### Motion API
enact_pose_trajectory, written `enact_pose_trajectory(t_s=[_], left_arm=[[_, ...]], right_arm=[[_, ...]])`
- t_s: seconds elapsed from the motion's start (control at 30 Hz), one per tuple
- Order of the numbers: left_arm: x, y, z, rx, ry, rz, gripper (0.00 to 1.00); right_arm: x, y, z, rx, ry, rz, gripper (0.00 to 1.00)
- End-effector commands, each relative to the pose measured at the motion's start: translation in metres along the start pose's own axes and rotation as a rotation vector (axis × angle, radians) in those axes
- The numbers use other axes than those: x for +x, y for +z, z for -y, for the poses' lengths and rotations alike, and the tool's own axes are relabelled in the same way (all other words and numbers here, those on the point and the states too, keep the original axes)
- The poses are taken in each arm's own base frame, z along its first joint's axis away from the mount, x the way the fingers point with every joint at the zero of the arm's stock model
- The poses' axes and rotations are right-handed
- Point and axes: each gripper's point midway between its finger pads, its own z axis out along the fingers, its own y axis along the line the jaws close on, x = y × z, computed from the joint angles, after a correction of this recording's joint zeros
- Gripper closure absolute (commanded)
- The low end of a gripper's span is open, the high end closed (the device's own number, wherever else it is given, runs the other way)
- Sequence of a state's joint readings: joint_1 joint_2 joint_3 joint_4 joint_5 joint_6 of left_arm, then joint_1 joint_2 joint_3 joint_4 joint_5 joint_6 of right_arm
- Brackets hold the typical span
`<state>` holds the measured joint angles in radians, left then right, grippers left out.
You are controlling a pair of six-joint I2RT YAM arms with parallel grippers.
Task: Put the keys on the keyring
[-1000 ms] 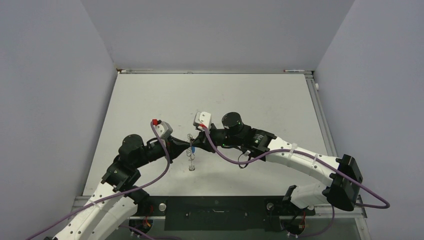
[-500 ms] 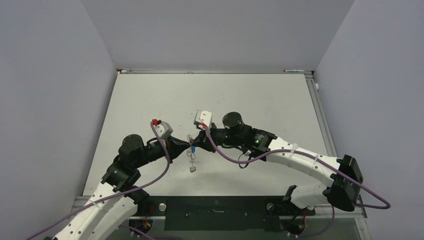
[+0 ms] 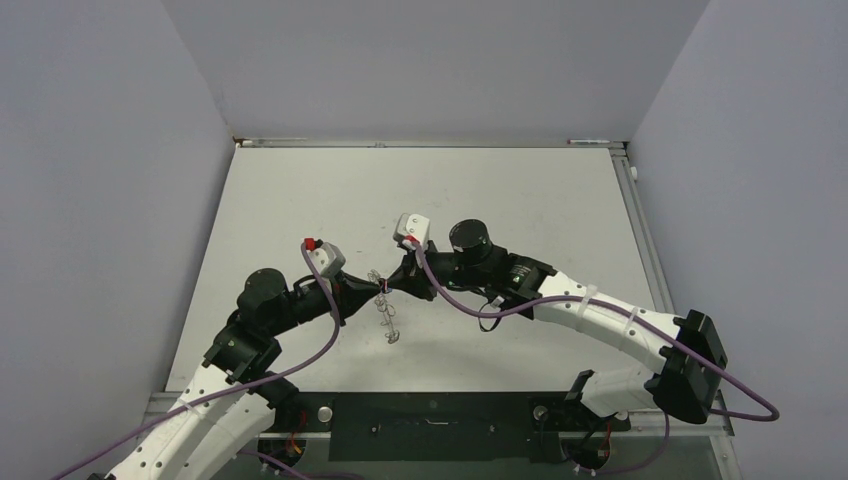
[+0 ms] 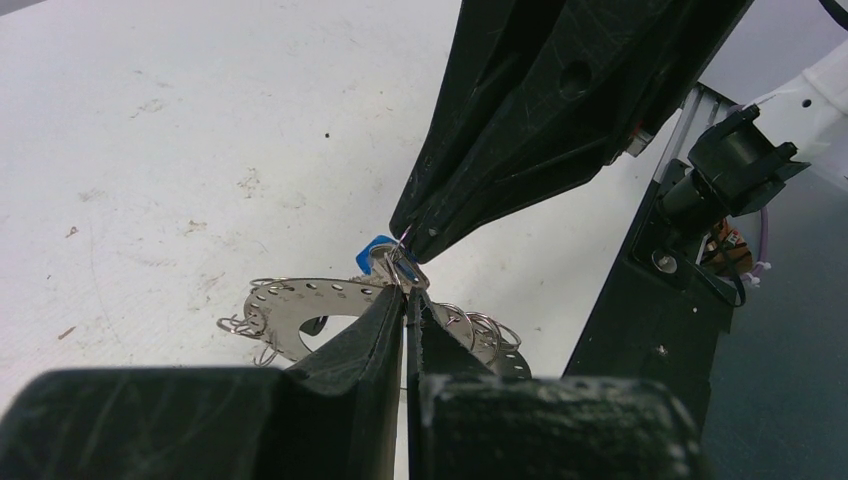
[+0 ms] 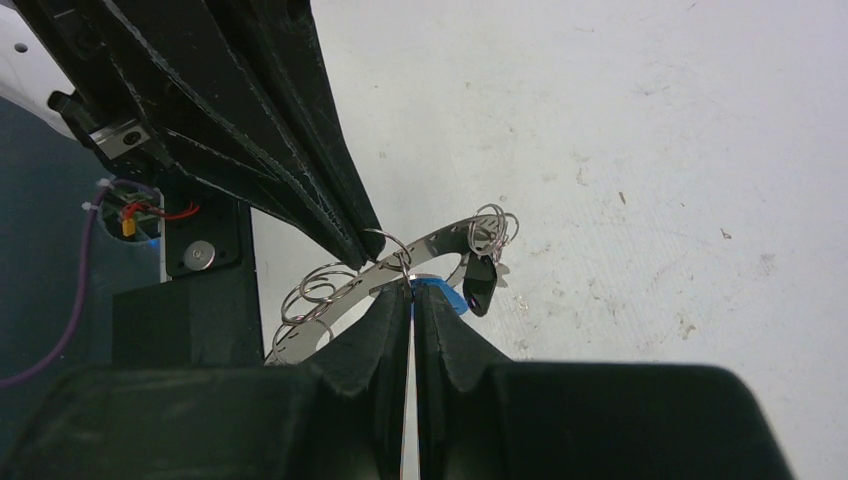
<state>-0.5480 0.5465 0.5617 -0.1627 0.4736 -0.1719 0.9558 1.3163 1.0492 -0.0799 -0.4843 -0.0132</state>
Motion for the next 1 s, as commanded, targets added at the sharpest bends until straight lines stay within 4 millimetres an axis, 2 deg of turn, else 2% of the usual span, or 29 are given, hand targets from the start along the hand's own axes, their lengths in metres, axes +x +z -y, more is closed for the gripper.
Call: enact_pose_trajectory(t_s=[0.0, 0.37, 0.53, 0.7, 0.97], left_arm=[[-0.026, -0.001, 0.011, 0.042, 0.046, 0.084, 1.00], [-0.027, -0.001, 0.010, 0.036, 0.050, 0.088, 1.00], [-0.027, -0.002, 0.010, 0.034, 0.053, 0.091, 1.00], [-0.028, -0.002, 0.010, 0.033, 0.054, 0.092, 1.00], [-0.028, -0.003, 0.010, 0.032, 0.057, 0.095, 1.00]], right_arm=[[-0.022, -0.006, 0.010, 0.023, -0.013, 0.084, 0.95], [-0.016, -0.001, 0.007, -0.004, 0.042, 0.067, 0.95], [-0.012, 0.002, 0.005, -0.020, 0.057, 0.053, 0.86], [-0.009, 0.003, 0.006, -0.020, 0.064, 0.044, 0.71], [-0.016, -0.006, 0.010, 0.021, 0.027, 0.060, 0.70]])
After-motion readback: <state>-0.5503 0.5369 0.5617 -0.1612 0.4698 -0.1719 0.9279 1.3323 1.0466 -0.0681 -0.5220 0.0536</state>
